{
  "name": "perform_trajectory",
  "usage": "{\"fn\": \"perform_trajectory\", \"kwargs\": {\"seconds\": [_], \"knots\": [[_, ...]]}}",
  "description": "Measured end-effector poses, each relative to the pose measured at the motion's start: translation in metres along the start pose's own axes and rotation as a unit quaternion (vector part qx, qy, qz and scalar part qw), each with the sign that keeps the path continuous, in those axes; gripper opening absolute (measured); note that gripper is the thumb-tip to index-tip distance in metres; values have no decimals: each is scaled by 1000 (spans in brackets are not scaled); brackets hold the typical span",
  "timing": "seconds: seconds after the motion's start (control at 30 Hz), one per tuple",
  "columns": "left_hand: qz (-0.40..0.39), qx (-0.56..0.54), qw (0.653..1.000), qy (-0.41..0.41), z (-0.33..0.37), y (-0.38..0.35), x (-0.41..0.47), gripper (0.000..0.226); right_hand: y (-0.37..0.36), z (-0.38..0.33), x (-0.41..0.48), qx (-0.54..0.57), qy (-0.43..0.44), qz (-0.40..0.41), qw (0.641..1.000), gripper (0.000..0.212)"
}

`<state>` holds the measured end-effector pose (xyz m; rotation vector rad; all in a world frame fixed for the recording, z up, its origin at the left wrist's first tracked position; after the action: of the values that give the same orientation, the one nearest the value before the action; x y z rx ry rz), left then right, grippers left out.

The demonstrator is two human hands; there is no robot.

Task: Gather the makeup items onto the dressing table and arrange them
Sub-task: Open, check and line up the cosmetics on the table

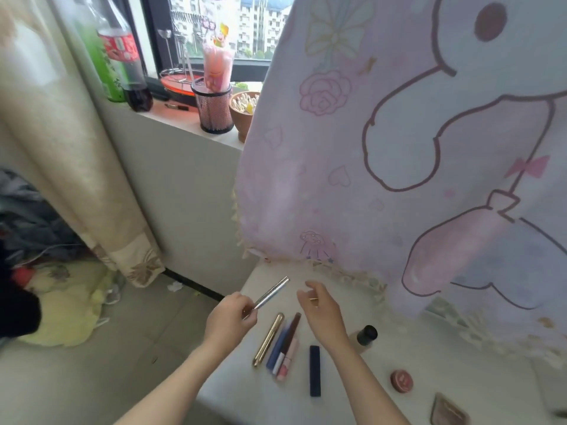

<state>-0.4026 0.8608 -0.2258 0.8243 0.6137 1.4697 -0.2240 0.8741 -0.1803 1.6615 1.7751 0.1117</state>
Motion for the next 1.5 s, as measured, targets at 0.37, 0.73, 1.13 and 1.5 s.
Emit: {"fn": "perform_trajectory", "kwargs": {"seconds": [0.37,0.73,1.13,1.5], "knots": [[141,78,979,-122,4,72,-40,21,-25,-77,-14,-19,127,-121,984,28],[164,43,978,-120,10,103,-65,25,-23,-97,-35,-58,176,-177,967,27],[154,87,975,-132,16,108,-70,24,-20,-89,-43,-41,207,-163,964,27],[122,94,984,-94,10,100,-77,22,-20,-70,-34,-3,150,-199,968,25]]}}
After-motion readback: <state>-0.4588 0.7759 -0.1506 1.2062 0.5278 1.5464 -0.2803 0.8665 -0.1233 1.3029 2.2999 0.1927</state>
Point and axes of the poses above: each hand's wrist, its own x-axis towards the middle knuckle, its own y-axis out of the back of the hand, z = x × y, the point moved 3 cm from there along x, towards the middle knuckle, and after that the axes turned 10 degrees about -y, right-handed, at the moved point
